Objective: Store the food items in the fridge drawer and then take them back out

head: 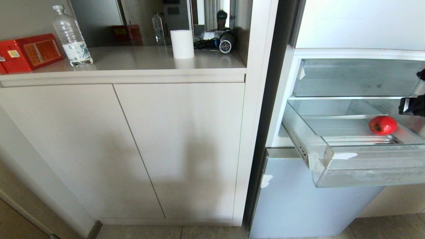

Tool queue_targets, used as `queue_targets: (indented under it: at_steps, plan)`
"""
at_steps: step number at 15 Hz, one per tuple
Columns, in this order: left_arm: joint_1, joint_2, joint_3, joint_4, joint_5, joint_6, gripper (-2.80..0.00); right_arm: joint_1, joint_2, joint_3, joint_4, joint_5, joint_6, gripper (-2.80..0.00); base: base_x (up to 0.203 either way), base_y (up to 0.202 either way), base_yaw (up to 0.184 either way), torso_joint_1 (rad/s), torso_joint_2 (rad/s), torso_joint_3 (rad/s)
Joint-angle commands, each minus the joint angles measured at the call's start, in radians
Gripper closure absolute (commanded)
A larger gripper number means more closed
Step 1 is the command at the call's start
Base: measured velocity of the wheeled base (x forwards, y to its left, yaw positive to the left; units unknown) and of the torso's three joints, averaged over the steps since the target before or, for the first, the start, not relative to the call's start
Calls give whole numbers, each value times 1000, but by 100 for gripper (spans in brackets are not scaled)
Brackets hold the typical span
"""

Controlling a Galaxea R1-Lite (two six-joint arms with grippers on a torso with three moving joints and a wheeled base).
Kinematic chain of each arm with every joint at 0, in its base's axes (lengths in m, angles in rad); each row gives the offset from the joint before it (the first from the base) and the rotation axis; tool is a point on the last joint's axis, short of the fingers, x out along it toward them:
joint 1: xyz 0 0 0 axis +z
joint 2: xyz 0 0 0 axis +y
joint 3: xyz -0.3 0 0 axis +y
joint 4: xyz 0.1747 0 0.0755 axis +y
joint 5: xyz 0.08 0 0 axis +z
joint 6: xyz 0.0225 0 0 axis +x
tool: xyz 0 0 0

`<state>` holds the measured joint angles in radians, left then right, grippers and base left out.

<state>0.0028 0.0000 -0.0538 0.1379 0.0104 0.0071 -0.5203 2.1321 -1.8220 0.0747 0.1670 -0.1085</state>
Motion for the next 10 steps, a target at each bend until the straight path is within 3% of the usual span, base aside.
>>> queue_targets:
  at_steps: [1, 3, 10]
  plan:
    - [0, 2, 0, 0, 0, 0, 0, 6, 89, -122, 37, -18, -2, 0, 0, 0, 0, 0, 0, 0]
    - [0, 2, 0, 0, 0, -1, 0, 20, 113, -148, 66, -49, -6, 0, 0, 0, 0, 0, 0, 0]
    - [0, 2, 0, 0, 0, -1, 0, 23, 165, -146, -18, -76, 4, 0, 0, 0, 0, 0, 0, 0]
